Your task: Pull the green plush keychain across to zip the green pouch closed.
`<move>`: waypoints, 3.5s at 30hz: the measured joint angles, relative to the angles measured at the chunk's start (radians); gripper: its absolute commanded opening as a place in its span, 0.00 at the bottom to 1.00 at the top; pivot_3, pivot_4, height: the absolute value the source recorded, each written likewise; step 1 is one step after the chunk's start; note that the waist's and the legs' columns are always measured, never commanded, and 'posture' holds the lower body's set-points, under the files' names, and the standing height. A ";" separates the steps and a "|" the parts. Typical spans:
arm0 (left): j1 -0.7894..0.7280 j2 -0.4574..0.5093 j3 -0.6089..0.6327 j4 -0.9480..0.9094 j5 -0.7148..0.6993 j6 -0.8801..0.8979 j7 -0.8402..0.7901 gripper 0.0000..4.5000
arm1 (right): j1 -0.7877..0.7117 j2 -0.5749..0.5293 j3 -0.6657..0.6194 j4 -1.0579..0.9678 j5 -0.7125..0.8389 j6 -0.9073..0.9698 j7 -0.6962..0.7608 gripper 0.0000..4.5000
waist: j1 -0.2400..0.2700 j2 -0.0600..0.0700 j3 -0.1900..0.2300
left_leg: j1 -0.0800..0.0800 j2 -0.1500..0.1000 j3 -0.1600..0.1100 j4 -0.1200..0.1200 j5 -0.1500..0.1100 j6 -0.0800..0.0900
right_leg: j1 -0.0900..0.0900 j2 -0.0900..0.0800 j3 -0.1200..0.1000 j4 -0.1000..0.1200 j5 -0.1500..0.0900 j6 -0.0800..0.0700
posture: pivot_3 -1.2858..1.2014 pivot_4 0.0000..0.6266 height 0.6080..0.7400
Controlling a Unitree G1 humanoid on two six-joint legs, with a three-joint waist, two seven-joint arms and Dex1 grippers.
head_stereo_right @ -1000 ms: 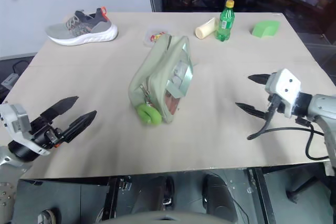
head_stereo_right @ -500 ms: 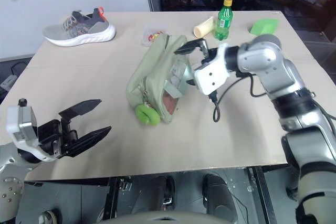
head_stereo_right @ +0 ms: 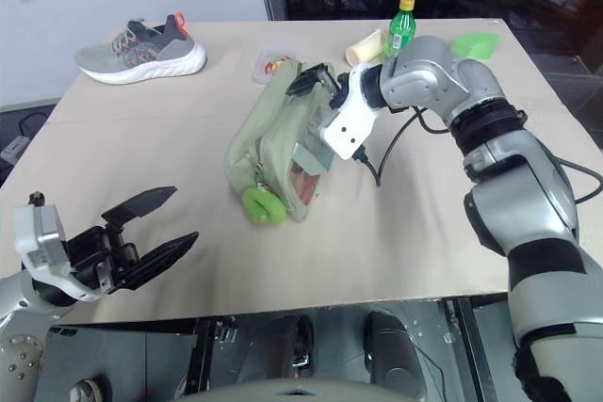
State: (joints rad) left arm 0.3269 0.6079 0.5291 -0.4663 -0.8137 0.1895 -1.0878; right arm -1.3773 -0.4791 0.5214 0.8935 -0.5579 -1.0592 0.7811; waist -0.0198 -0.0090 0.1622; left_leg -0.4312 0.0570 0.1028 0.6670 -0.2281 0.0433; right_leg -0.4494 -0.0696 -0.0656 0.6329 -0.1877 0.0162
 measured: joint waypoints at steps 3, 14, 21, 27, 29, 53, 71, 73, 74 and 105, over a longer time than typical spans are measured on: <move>0.012 -0.014 0.000 -0.004 0.008 -0.018 0.005 1.00 | -0.007 0.016 0.008 0.051 -0.015 -0.001 -0.026 0.95 | -0.003 0.000 0.000 | 0.000 0.000 0.000 0.000 0.000 0.000 | 0.000 0.000 0.001 0.001 0.000 -0.001 | 0.52 0.24 1.00; -0.018 -0.026 -0.031 0.004 0.047 -0.049 0.024 1.00 | 0.018 0.010 -0.004 0.017 0.090 0.101 0.037 0.95 | -0.004 0.000 0.000 | 0.001 0.000 0.000 0.001 0.000 0.000 | 0.000 0.000 0.001 0.004 0.000 -0.001 | 0.52 0.24 1.00; -0.036 -0.026 -0.032 0.023 0.048 -0.050 0.024 1.00 | 0.064 0.007 -0.031 -0.052 0.207 0.187 0.128 0.95 | -0.006 0.000 0.000 | 0.001 0.000 0.000 0.002 0.000 0.001 | 0.000 0.000 0.001 0.005 0.000 -0.001 | 0.52 0.24 1.00; -0.033 -0.026 -0.032 0.027 0.050 -0.051 0.023 1.00 | 0.068 0.011 -0.032 -0.091 0.257 0.208 0.173 0.95 | -0.011 0.000 0.000 | 0.002 0.000 -0.001 0.002 -0.002 0.004 | 0.000 0.000 0.001 0.006 0.000 -0.001 | 0.52 0.24 1.00; -0.030 -0.026 -0.032 0.027 0.052 -0.052 0.024 1.00 | 0.067 0.012 -0.032 -0.091 0.251 0.205 0.165 0.95 | -0.012 0.000 0.000 | 0.002 0.000 -0.001 0.002 -0.002 0.004 | 0.000 0.000 0.001 0.006 0.000 -0.001 | 0.52 0.24 1.00; -0.036 -0.035 -0.061 0.026 0.075 -0.067 0.071 1.00 | 0.174 0.066 -0.146 -0.255 0.417 0.486 0.225 0.85 | -0.018 0.000 0.000 | 0.003 0.000 -0.003 0.002 -0.002 0.004 | 0.000 0.000 0.002 0.007 0.000 -0.001 | 0.52 0.24 1.00; -0.055 -0.025 -0.069 0.024 0.076 -0.054 0.101 1.00 | 0.172 0.057 -0.142 -0.272 0.338 0.434 0.182 0.49 | -0.018 0.000 0.000 | 0.002 0.000 -0.003 0.002 -0.002 0.004 | -0.001 0.000 0.002 0.007 0.000 0.000 | 0.52 0.24 1.00; -0.053 -0.024 -0.070 0.019 0.077 -0.049 0.105 1.00 | 0.157 0.043 -0.131 -0.249 0.279 0.371 0.145 0.49 | -0.018 0.000 0.000 | 0.002 0.000 -0.003 0.002 -0.002 0.004 | -0.001 0.000 0.002 0.007 0.000 0.000 | 0.52 0.24 1.00; -0.053 -0.024 -0.071 0.013 0.077 -0.047 0.110 1.00 | 0.141 0.030 -0.118 -0.237 0.244 0.329 0.132 0.49 | -0.018 0.000 0.000 | 0.003 0.000 -0.003 0.002 -0.002 0.004 | -0.001 0.000 0.002 0.007 0.000 0.000 | 0.52 0.24 1.00; 0.004 -0.025 -0.070 -0.051 0.075 -0.027 0.159 1.00 | 0.039 0.065 -0.044 -0.045 0.130 0.167 0.129 0.43 | -0.019 0.000 0.000 | 0.003 0.000 -0.003 0.002 -0.002 0.004 | -0.001 0.000 0.003 0.007 0.000 -0.001 | 0.52 0.24 1.00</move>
State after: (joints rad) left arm 0.3305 0.5830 0.4590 -0.5168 -0.7391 0.1627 -0.9292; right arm -1.3385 -0.4142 0.4770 0.8485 -0.4282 -0.8921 0.9101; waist -0.0392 -0.0088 0.1623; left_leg -0.4283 0.0572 0.1001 0.6689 -0.2302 0.0472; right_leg -0.4504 -0.0700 -0.0626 0.6402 -0.1875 0.0155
